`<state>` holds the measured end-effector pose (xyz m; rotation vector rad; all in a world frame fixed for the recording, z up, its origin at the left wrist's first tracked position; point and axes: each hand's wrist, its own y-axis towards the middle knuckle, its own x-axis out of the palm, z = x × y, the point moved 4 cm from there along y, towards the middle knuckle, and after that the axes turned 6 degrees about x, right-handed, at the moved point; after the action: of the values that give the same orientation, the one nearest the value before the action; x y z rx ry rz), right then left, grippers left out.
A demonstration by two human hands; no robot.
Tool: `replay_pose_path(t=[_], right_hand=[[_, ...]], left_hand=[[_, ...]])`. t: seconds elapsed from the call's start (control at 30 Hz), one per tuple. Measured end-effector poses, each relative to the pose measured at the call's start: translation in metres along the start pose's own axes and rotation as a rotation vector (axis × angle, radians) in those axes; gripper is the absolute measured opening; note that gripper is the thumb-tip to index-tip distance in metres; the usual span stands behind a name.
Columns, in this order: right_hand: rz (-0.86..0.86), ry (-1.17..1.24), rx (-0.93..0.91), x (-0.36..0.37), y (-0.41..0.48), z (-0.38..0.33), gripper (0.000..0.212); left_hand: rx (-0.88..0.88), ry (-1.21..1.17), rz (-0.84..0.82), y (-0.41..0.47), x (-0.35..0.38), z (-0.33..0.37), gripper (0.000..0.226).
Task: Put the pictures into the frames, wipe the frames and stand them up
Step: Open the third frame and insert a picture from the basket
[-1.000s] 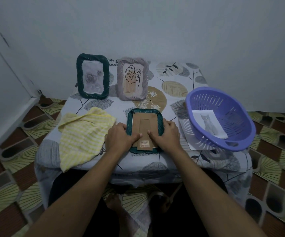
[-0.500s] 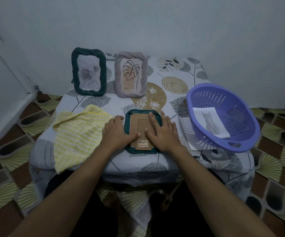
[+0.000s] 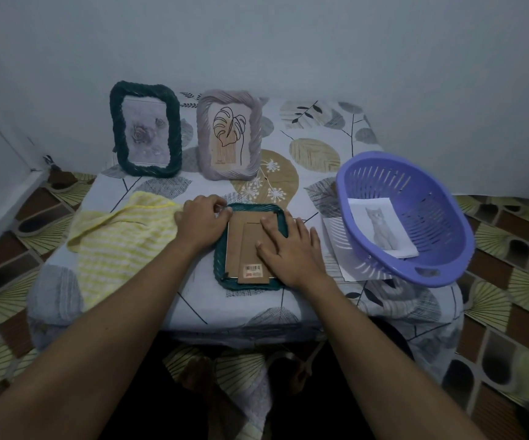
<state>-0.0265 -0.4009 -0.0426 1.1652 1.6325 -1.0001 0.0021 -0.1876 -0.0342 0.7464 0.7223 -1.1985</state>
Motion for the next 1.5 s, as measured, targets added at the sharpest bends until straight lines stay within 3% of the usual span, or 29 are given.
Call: replay_pose_path(t=[0.2, 0.4, 0.63, 0.97, 1.17, 1.33, 1.5], right_hand=[[0.009, 0.009, 0.000, 0.001, 0.002, 0.000, 0.062], [0.011, 0.004, -0.001, 0.000, 0.002, -0.001, 0.061], [0.009, 0.011, 0.003, 0.001, 0.002, 0.000, 0.062], [0.002, 0.032, 0.019, 0.000, 0.001, -0.001, 0.060], [-0.024, 0.123, 0.050, -0.007, 0.002, -0.001, 0.054], [0.040, 0.321, 0.165, -0.023, 0.011, 0.001, 0.037], [0.138, 0.493, 0.370, -0.033, 0.032, 0.010, 0.041]], left_hand=[[-0.106, -0.046, 0.047, 0.006, 0.006, -0.001, 0.019], [-0.265, -0.003, 0.054, 0.015, 0.006, 0.009, 0.029], [-0.123, 0.077, 0.098, 0.001, 0.009, 0.021, 0.027], [0.127, 0.194, -0.076, -0.057, 0.013, 0.016, 0.086], [0.118, 0.222, -0.182, -0.067, 0.016, 0.013, 0.097], [0.129, 0.237, -0.140, -0.071, 0.013, 0.016, 0.095], [0.127, 0.220, -0.125, -0.072, 0.012, 0.017, 0.096]])
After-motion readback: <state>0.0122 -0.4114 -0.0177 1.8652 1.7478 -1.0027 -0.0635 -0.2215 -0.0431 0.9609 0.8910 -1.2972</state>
